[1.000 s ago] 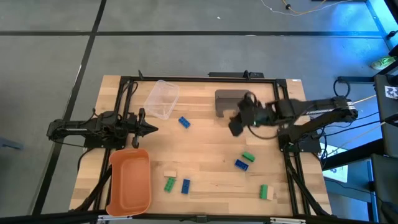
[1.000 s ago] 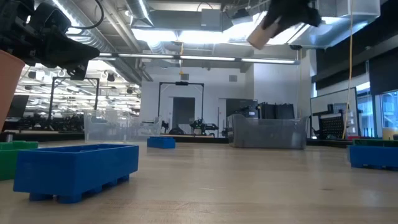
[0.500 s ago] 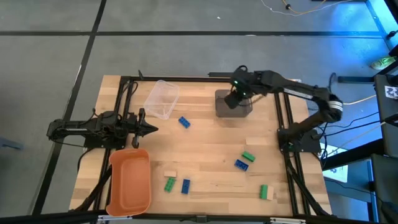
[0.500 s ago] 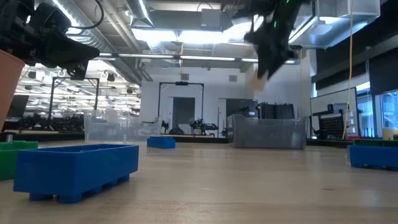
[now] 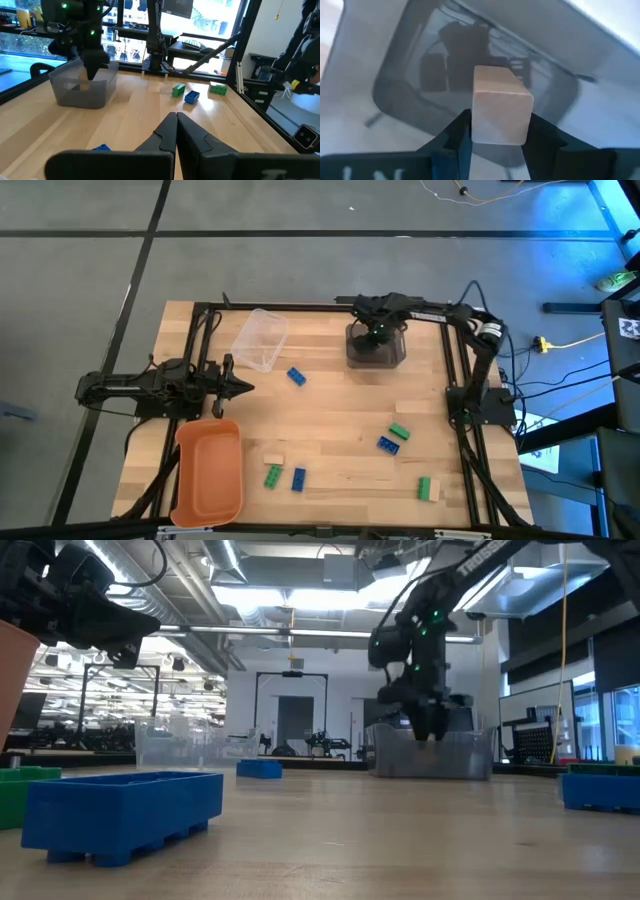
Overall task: Sort & place blocks by color
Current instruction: Put the top left brown block into the black bin, then put the left brown block into the black bin
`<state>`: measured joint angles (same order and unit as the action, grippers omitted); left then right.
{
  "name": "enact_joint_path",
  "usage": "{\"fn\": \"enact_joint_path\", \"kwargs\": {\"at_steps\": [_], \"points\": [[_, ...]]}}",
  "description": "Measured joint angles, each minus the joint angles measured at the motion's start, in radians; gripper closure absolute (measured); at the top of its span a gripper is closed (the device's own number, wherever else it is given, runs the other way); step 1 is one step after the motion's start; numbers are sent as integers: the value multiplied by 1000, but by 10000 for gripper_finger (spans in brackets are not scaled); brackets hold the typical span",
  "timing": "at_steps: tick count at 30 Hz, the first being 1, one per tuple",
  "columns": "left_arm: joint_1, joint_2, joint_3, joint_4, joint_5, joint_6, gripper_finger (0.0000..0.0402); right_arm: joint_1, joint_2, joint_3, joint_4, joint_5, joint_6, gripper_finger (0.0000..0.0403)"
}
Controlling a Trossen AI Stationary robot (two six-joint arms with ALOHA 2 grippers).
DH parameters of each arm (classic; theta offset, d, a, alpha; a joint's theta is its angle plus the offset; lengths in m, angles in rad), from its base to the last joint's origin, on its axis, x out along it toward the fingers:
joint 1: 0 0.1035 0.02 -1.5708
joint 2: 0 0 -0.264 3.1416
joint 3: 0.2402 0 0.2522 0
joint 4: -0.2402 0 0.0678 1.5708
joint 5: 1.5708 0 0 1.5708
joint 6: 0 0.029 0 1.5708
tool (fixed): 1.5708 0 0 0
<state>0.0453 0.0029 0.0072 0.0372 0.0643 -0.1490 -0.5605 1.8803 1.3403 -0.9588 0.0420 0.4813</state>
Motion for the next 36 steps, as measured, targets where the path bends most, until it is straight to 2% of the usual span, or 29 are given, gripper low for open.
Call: {"fn": "enact_joint_path", "kwargs": {"at_steps": [4,14,24,29,36], "points": [[0,0,0,0,0,0,401,0,21,0,57,-17,58,267],[0,0,0,0,0,0,401,-1,25,1,96,-18,138,192],[0,0,0,0,0,0,401,0,22,105,-45,-9,-1,133],[0,0,0,0,0,0,401,0,10,195,-128,4,-107,126],[0,0,0,0,0,0,401,0,-96,237,-98,0,-235,126]]}}
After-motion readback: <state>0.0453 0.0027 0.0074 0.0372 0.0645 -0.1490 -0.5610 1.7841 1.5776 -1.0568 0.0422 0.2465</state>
